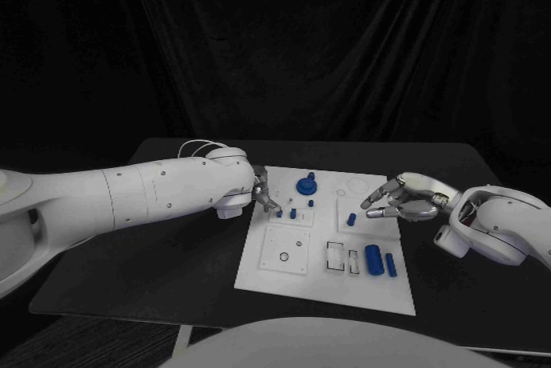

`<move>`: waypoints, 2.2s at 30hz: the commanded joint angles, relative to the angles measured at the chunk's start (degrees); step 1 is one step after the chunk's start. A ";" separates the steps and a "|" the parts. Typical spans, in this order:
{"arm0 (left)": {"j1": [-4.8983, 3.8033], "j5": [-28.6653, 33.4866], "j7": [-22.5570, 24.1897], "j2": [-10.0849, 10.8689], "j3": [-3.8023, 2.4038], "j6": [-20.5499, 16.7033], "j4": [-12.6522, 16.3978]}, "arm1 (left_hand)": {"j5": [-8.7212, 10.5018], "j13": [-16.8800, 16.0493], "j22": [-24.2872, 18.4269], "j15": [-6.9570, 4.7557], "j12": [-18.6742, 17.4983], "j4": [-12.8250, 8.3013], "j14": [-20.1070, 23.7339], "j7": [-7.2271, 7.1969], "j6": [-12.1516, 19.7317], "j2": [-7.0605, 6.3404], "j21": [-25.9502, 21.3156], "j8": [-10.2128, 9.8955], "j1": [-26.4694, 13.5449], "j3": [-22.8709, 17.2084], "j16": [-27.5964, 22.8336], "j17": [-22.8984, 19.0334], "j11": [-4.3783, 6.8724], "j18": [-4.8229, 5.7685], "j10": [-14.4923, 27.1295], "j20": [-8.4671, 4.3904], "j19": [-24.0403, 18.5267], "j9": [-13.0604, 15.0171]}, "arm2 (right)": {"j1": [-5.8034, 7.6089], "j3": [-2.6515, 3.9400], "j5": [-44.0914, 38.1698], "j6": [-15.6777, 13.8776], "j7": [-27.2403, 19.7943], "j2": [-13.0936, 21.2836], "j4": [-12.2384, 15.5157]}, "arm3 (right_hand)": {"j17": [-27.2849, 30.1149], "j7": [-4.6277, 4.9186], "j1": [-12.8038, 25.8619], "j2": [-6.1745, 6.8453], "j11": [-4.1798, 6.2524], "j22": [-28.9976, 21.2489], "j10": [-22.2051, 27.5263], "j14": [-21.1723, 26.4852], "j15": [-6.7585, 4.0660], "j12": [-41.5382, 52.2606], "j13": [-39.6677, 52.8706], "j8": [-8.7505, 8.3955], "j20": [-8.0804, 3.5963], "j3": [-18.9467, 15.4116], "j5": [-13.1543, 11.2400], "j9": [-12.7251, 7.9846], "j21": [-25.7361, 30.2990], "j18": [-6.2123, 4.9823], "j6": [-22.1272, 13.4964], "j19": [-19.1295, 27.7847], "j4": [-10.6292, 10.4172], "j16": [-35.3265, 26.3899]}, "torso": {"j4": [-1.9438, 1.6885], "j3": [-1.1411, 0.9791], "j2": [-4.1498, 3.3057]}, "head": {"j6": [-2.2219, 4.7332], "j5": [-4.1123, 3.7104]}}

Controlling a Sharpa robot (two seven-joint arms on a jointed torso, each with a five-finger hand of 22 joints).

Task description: Assemble the parts on the task board

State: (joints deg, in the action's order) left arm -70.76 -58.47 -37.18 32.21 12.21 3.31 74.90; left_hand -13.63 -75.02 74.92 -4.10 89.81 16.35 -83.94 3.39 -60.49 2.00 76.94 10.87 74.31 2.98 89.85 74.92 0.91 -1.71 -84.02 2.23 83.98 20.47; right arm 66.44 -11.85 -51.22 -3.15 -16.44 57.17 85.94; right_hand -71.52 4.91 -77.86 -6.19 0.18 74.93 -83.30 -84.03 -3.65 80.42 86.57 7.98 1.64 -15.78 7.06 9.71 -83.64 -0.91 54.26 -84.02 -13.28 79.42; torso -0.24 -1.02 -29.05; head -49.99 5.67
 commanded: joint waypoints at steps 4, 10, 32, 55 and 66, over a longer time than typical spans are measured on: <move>0.13 1.70 2.78 -0.38 -0.06 -1.35 0.26 | 0.26 -14.85 11.49 -0.33 0.02 -0.19 -6.06 0.35 0.09 -0.19 -0.29 -0.38 -0.08 0.16 0.15 15.08 0.08 -0.87 -5.88 -0.40 2.76 -0.12 | -0.18 0.03 0.06 0.53 0.39 0.05 -0.07 | 0.01 0.22 -1.57 -1.77 0.20 12.80 -2.46 -2.67 -0.52 -0.23 -10.03 -0.14 0.52 -0.10 0.00 -0.08 0.27 -0.80 0.16 -2.97 0.27 -0.16 | 0.03 0.01 0.04 | -0.01 0.07; 0.21 2.44 3.08 -0.77 -0.06 -1.15 0.03 | 0.31 -14.81 11.50 -0.33 -0.05 -0.21 -6.06 0.35 0.09 -0.20 -0.29 -0.40 -0.05 0.15 0.15 15.08 0.08 -0.87 -5.85 -0.39 2.76 -0.14 | -0.20 0.03 0.06 0.61 0.40 0.01 -0.08 | -0.01 0.22 -1.60 -1.79 0.18 12.81 -2.49 -2.68 -0.51 -0.18 -9.97 -0.13 0.52 -0.10 0.02 -0.09 0.25 -0.79 0.17 -2.98 0.29 -0.14 | 0.01 0.00 0.02 | -0.01 0.01; 0.95 3.07 1.66 -3.66 -0.06 0.55 -3.81 | 0.45 -14.87 11.52 -0.42 0.04 -0.92 -6.06 0.12 -0.62 0.00 -0.21 -0.40 1.23 -0.46 0.15 15.08 0.23 -0.84 -5.89 -0.43 2.86 -0.16 | -0.24 0.03 0.06 0.62 0.27 0.12 0.02 | 0.01 0.23 -1.64 -1.83 0.16 12.81 -2.48 -2.67 -0.49 -0.19 -9.99 -0.14 0.53 -0.11 0.05 -0.10 0.25 -0.79 0.17 -2.99 0.34 -0.15 | 0.02 0.00 0.01 | -0.01 -0.14; 1.64 3.07 0.96 -4.21 -0.07 1.36 -4.18 | 0.25 -14.96 11.48 -1.20 0.17 -3.64 -6.06 -0.89 -2.61 -0.86 -0.54 1.26 3.92 -2.09 0.15 15.08 1.14 -0.86 -5.97 -1.17 3.03 1.96 | -0.38 0.03 0.06 0.87 0.25 -0.13 -0.28 | 0.05 0.24 -1.69 -1.84 0.13 12.81 -2.49 -2.67 -0.48 -0.17 -9.98 -0.15 0.55 -0.13 0.08 -0.11 0.27 -0.79 0.16 -2.98 0.39 -0.17 | -0.03 0.00 -0.01 | -0.01 0.15; 1.70 3.07 0.76 -4.05 -0.07 1.16 -3.94 | -4.43 -14.96 11.44 -1.48 0.17 -5.13 -6.06 -1.34 -2.45 -1.07 -0.82 2.01 5.40 -3.61 0.15 15.08 1.50 -0.88 -5.97 -1.42 3.09 3.47 | -0.52 0.03 0.06 0.99 0.24 -0.25 -0.44 | 0.05 0.24 -1.69 -1.84 0.13 12.81 -2.49 -2.67 -0.48 -0.17 -9.98 -0.15 0.55 -0.13 0.08 -0.11 0.27 -0.79 0.16 -2.98 0.39 -0.17 | -0.03 0.00 -0.02 | -0.01 0.03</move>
State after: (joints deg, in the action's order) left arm -69.34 -55.94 -36.30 28.20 12.09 3.70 70.73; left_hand -17.73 -75.07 74.91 -5.24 89.85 11.52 -84.04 2.38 -62.96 0.86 76.44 12.69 78.92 -0.59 89.85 74.91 2.12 -1.71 -84.04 1.24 84.12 23.68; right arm 66.09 -11.85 -51.22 -2.72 -16.45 56.96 85.51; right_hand -71.52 4.91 -77.93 -6.26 0.18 74.95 -83.30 -83.96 -3.77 80.38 86.57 7.98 1.64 -15.87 7.06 9.66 -83.63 -0.91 54.27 -84.02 -13.19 79.42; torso -0.26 -1.02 -29.05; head -49.99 5.69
